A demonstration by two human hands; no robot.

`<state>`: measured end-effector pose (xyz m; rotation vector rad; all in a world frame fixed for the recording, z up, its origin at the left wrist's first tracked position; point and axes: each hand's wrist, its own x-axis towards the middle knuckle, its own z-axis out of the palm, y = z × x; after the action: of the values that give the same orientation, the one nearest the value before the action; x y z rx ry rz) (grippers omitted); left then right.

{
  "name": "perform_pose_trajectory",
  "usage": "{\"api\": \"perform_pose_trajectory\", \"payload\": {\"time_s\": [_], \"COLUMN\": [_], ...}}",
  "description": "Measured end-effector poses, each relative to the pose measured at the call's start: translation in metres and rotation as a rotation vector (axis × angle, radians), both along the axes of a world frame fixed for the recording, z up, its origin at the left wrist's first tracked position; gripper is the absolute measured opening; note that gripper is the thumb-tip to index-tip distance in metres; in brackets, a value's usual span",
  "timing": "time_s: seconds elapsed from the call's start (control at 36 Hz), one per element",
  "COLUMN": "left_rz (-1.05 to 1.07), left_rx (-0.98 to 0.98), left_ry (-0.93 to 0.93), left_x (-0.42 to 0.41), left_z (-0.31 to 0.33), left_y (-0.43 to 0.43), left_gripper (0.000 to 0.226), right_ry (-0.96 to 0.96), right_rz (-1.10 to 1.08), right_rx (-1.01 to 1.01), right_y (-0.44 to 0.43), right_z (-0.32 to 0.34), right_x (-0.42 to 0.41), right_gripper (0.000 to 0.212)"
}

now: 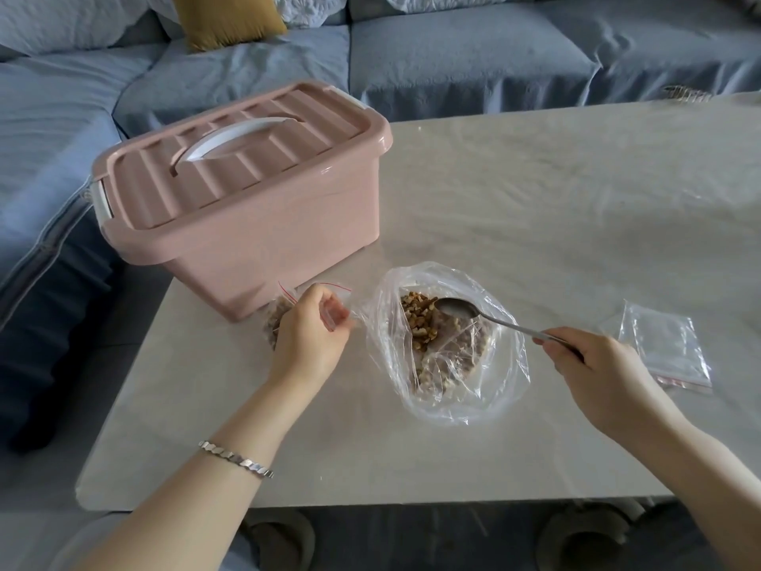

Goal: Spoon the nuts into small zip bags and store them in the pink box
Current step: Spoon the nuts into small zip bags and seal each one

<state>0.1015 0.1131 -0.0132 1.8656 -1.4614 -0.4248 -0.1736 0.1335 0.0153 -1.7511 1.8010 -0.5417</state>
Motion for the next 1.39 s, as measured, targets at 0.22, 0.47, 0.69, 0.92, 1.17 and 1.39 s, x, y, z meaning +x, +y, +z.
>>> {"api": "perform_pose_trajectory", "payload": {"time_s": [0.22,0.47,0.69,0.92,1.17,1.39], "left_rz": [-0.139,-0.124,0.040,0.047,0.204,0.277], "left_rx": [-0.199,-0.197,-0.067,0.244,0.300,0.288], "left_ry": [-0.161,-0.232,-0.058,0.252,0.524,0.647], "left_x": [-0.009,-0.011,-0.024,-0.048,-0.051,-0.050], "left_z": [0.022,0.020,0.012,-0.016,-0.021,-0.030], "left_y": [-0.011,-0.012,0.011,0.003,-0.013,-0.008], "left_gripper": [0.015,0.012,0.017,0.025,0.023,0.024], "right_ry": [0.038,0.073,-0.092,-0.052,0.022,-0.635], "right_rz": [-0.034,-0.051,0.043,0.083,0.173,-0.232], "right_rx": [0.013,0.001,-0.074,-0.104,-0.036,0.356], "right_y": [0.000,0.000,0.002,-0.002,0.005,0.003], "right_z": [-0.001,-0.004,-0.006,-0.008,-0.014,-0.019], "right_x": [0.001,0.002,0.007,0.032,0.052,0.043], "right_gripper": [0.023,0.026,0.022,0.024,0.028,0.023]}}
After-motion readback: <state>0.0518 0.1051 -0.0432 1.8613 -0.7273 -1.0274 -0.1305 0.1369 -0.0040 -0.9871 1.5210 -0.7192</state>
